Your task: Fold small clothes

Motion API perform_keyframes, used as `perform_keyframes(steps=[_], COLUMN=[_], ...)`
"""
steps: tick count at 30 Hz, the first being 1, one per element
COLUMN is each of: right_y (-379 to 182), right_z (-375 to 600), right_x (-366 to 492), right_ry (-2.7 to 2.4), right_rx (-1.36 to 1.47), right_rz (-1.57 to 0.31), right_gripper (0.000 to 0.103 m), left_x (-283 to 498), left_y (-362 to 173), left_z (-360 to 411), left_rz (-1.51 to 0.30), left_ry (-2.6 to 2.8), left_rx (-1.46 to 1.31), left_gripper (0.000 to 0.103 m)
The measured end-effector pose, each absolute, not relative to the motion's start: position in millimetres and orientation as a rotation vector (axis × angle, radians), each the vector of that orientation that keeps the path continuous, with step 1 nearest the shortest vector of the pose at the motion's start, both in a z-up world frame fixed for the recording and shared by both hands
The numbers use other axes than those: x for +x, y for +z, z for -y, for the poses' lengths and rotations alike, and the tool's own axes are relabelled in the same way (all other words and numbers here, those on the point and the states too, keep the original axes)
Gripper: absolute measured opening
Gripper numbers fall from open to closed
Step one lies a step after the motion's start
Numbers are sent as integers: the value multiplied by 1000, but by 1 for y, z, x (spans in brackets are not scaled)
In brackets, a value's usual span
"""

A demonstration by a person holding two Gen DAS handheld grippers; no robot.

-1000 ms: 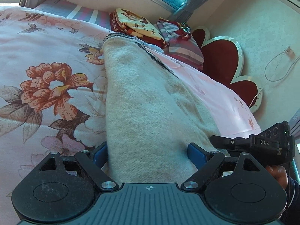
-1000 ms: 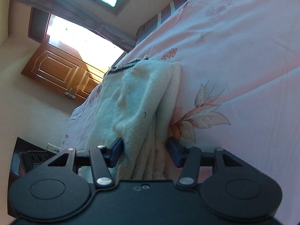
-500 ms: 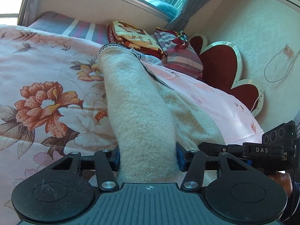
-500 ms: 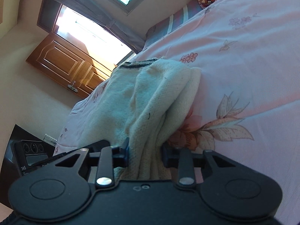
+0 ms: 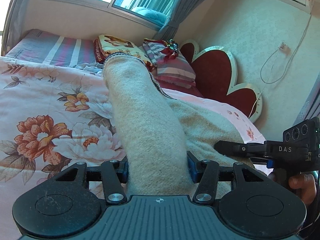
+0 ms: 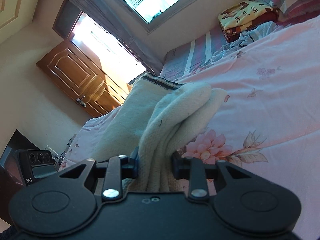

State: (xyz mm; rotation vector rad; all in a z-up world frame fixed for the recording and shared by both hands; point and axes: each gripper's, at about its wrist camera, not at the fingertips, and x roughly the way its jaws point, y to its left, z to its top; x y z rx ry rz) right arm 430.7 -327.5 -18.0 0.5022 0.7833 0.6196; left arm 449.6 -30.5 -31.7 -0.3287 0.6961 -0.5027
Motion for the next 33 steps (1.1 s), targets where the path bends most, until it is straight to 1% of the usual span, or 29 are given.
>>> perform_keyframes(steps=[6,13,20,24,25,26,27,28,31,33], right_y=[-10,-24,-48,-67,-74,-82,-90,-98,-112,-115], right_z=[287,189,79,37,30,27,26,32,58,67], right_x=[426,428,422,415,414,413,413,413,413,412], right_ry=[616,694,792,813,803,784,757,741,708,697], right_rx=[476,466,448,424,412,407,405,443,603,627], right_rz=[-775,-831,-901,-940,-959,-982,-1005,-1014,-1029,-1031], right_gripper=[29,29,29,29,29,29,29,30,29,27], left_x=[433,403,368,360,359,357,352,347,335,328], left_y=[-26,-36,-59,-85,-94,-101,-108,-112,-116,-108], left_z=[-14,-118,-231,-273,-281,-288,-294,-299,-307,-307], left_rz=[-677,-694,-716,-763,-773,-773,-755,-733,-690,-645], left_ry=[-510,-429,-324,-276,-251,-217,-200,-199,-184,-172], left_rx=[-336,-365,-386,-426,-444,-460,-483,-504,-530,-505], left_gripper=[52,53,53,53,58,69,73,76,76,76])
